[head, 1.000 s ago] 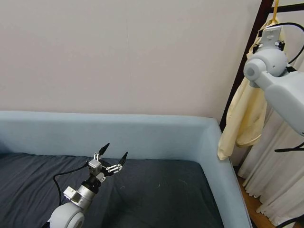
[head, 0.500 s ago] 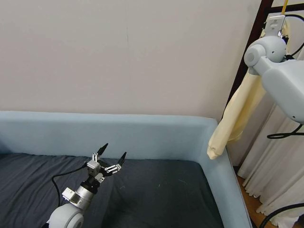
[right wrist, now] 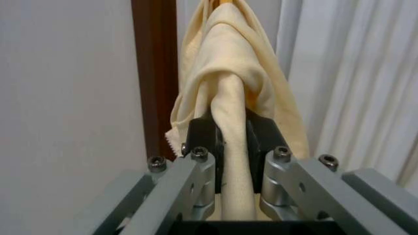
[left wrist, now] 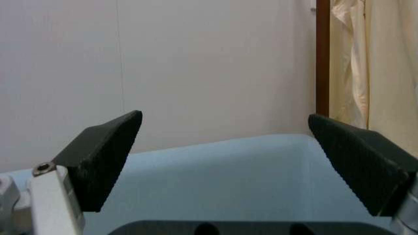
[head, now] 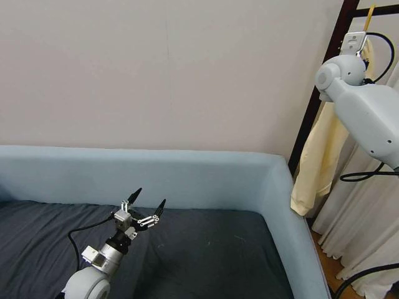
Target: Pick up the clothes from the sofa and hang them on the clothes hanger.
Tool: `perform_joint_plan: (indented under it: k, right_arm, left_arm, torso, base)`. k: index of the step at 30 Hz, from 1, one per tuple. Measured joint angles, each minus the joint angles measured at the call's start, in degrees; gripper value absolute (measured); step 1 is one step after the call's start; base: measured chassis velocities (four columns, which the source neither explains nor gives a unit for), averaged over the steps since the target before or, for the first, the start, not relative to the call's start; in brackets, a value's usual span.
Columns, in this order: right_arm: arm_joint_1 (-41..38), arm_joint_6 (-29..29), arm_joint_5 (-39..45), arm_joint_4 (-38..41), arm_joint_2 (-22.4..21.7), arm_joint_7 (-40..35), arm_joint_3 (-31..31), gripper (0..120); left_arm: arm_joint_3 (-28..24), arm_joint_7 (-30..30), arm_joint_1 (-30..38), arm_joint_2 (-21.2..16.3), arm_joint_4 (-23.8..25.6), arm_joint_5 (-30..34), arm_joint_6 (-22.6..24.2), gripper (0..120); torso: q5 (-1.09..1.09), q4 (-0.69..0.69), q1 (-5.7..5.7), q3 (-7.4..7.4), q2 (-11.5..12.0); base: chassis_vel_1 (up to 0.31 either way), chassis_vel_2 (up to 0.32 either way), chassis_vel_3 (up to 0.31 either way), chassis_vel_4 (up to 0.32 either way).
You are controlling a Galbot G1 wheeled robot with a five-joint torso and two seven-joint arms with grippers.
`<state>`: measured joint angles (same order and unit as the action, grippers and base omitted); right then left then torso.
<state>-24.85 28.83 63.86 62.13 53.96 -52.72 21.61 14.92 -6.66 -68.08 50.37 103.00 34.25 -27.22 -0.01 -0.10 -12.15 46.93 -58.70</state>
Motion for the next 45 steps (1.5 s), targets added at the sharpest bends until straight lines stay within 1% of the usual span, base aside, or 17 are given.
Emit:
perform_joint_plan:
  k: [6,10,11,13,14,18,22,24,25,28,29,32,33,38,39,44,45]
  right_arm:
    - [5.1,-1.2,2.2,12.4,-5.1,2.0,-2.4,22]
    - [15.4,-5.5,2.1,28.6,-13.4,9.8,-7.3,43]
    - [15.4,-5.5,2.1,28.6,-13.4,9.8,-7.3,43]
    - [23.7,-8.9,2.0,36.3,-17.4,15.4,-12.3,52]
    - [23.7,-8.9,2.0,36.3,-17.4,15.4,-12.3,52]
    - [39.2,-16.1,-0.1,47.8,-23.3,23.4,-21.1,71]
    - [46.0,-18.7,-1.4,51.3,-24.6,24.9,-24.2,78]
    - [54.0,-21.9,-3.6,54.6,-25.3,26.7,-26.7,93]
    - [54.0,-21.9,-3.6,54.6,-25.3,26.7,-26.7,93]
    - [68.8,-32.6,-12.7,57.1,-21.5,36.2,-28.7,100]
    - [68.8,-32.6,-12.7,57.1,-21.5,36.2,-28.7,100]
    - [79.8,-39.2,-23.1,55.0,-15.2,42.9,-29.7,100]
    - [79.8,-39.2,-23.1,55.0,-15.2,42.9,-29.7,100]
    - [88.7,-42.2,-35.0,49.9,-5.9,41.2,-31.1,100]
    - [88.7,-42.2,-35.0,49.9,-5.9,41.2,-31.1,100]
    - [100.8,-41.2,-44.4,49.5,3.2,37.0,-38.6,100]
    - [100.8,-41.2,-44.4,49.5,3.2,37.0,-38.6,100]
  left_arm:
    - [0.0,0.0,-0.3,0.6,-0.1,0.0,-0.3,100]
    - [0.4,0.2,-1.1,1.5,0.0,0.0,-0.7,100]
    - [0.4,0.2,-1.1,1.5,0.0,0.0,-0.7,100]
    - [0.9,0.4,-1.6,2.0,0.4,0.0,-0.8,100]
    - [0.9,0.4,-1.6,2.0,0.4,0.0,-0.8,100]
    - [3.6,1.0,-4.0,4.5,2.3,0.0,-1.0,100]
    - [4.9,1.7,-5.7,6.2,3.4,-0.1,-0.6,100]
    - [6.1,4.1,-8.2,8.3,5.4,-1.0,0.7,100]
    - [6.1,4.1,-8.2,8.3,5.4,-1.0,0.7,100]
    - [7.2,13.0,-16.5,15.0,12.0,-6.1,5.6,100]
    - [7.2,13.0,-16.5,15.0,12.0,-6.1,5.6,100]
    - [6.6,17.6,-20.6,19.6,14.8,-12.4,6.7,100]
    - [6.6,17.6,-20.6,19.6,14.8,-12.4,6.7,100]
    - [8.5,18.4,-23.9,26.0,15.5,-17.8,3.3,100]
    - [8.5,18.4,-23.9,26.0,15.5,-17.8,3.3,100]
    - [11.5,22.8,-26.4,34.8,15.0,-24.4,0.1,100]
    - [11.5,22.8,-26.4,34.8,15.0,-24.4,0.1,100]
  torso:
    - [0.01,0.05,0.00,0.01,0.0]
    - [0.03,-0.01,0.01,-0.01,0.0]
    - [0.03,-0.01,0.01,-0.01,0.0]
    - [0.01,0.02,0.01,0.00,0.0]
    - [0.01,0.02,0.01,0.00,0.0]
    - [0.00,-0.01,0.01,-0.01,0.0]
    - [-0.01,-0.01,0.01,-0.01,0.0]
    - [0.03,0.01,0.01,-0.01,0.0]
    - [0.03,0.01,0.01,-0.01,0.0]
    - [0.02,0.07,0.01,0.00,0.0]
    - [0.02,0.07,0.01,0.00,0.0]
    - [0.02,0.00,0.01,0.00,0.0]
    - [0.02,0.00,0.01,0.00,0.0]
    - [0.01,0.04,0.01,0.00,0.0]
    - [0.01,0.04,0.01,0.00,0.0]
    - [0.00,0.00,0.01,0.00,0.0]
    - [0.00,0.00,0.01,0.00,0.0]
  base:
    - [0.000,0.000,0.000,0.000]
    - [0.000,0.000,0.000,0.000]
    - [0.000,0.000,0.000,0.000]
    - [0.000,0.000,0.000,0.000]
    - [0.000,0.000,0.000,0.000]
    - [0.000,0.000,0.000,0.000]
    - [0.000,0.000,0.000,0.000]
    - [0.000,0.000,0.000,0.000]
    - [0.000,0.000,0.000,0.000]
    - [0.000,0.000,0.000,0.000]
    - [0.000,0.000,0.000,0.000]
    - [0.000,0.000,0.000,0.000]
    - [0.000,0.000,0.000,0.000]
    - [0.000,0.000,0.000,0.000]
    - [0.000,0.000,0.000,0.000]
    - [0.000,0.000,0.000,0.000]
    - [0.000,0.000,0.000,0.000]
